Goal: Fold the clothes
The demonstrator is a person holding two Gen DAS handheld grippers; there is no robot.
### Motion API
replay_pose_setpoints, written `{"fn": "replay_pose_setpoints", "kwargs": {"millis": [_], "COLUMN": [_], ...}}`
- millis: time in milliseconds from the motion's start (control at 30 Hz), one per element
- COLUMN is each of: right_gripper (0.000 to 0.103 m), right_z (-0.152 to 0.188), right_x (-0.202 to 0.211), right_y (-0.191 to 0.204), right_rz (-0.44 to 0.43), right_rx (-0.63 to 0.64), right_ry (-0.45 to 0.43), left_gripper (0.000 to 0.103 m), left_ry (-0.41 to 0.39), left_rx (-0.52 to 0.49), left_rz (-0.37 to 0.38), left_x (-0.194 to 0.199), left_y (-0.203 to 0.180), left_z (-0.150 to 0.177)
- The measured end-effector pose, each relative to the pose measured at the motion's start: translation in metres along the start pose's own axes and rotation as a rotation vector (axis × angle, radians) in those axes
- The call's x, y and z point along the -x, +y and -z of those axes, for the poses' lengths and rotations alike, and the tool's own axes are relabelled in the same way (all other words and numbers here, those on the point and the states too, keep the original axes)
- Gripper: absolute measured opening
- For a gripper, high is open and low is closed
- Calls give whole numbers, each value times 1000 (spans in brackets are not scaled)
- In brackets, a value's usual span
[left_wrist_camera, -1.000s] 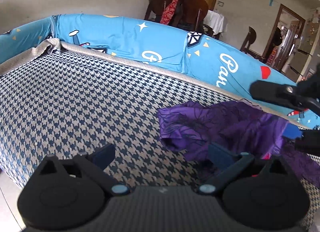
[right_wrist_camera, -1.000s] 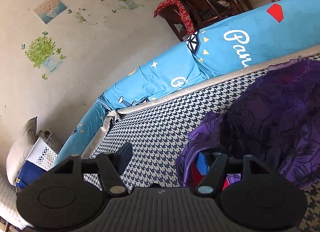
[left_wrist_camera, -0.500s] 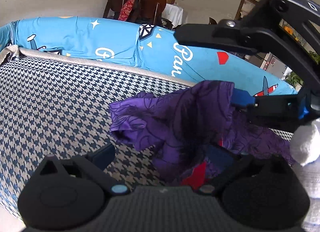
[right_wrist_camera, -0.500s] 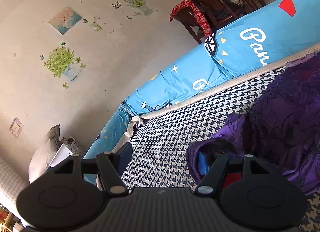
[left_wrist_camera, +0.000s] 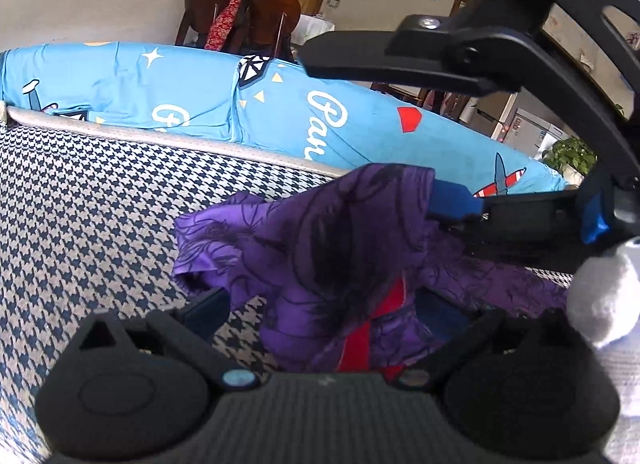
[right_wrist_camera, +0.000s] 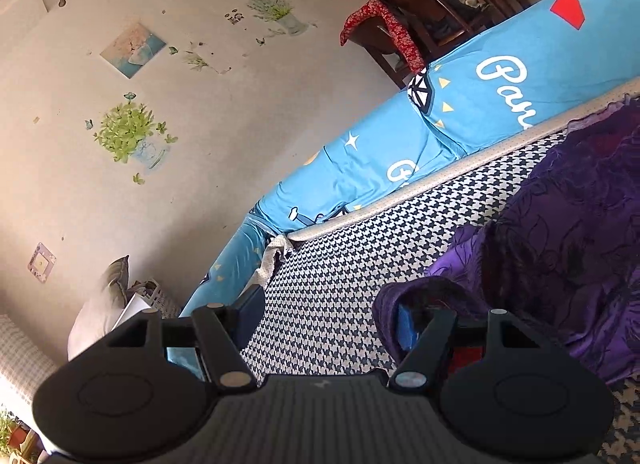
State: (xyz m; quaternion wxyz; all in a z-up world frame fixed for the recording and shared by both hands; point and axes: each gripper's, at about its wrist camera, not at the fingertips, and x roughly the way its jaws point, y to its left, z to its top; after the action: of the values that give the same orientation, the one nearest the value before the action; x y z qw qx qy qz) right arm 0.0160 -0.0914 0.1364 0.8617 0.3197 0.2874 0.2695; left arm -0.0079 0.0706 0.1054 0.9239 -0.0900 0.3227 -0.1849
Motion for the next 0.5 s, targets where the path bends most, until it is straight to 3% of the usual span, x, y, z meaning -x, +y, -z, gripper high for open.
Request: {"fn": "replay_pose_setpoints", "kwargs": {"millis": [67, 300, 500], "right_gripper": [66, 67, 67], "right_z": [0, 4, 14], "right_x": [1, 3, 19], "right_y": [-1, -1, -9], "right_rz": [-2, -1, 63], "right_rx": [-4, 14, 95], "right_ry": [1, 29, 62], "left_gripper": [103, 103, 103], "left_ry": [0, 23, 9], "left_rx": [-5, 66, 114], "left_rz": [-8, -178, -402], "left_x": [-1, -20, -22], "left_y": [0, 17, 35], "left_z": [1, -2, -4]}}
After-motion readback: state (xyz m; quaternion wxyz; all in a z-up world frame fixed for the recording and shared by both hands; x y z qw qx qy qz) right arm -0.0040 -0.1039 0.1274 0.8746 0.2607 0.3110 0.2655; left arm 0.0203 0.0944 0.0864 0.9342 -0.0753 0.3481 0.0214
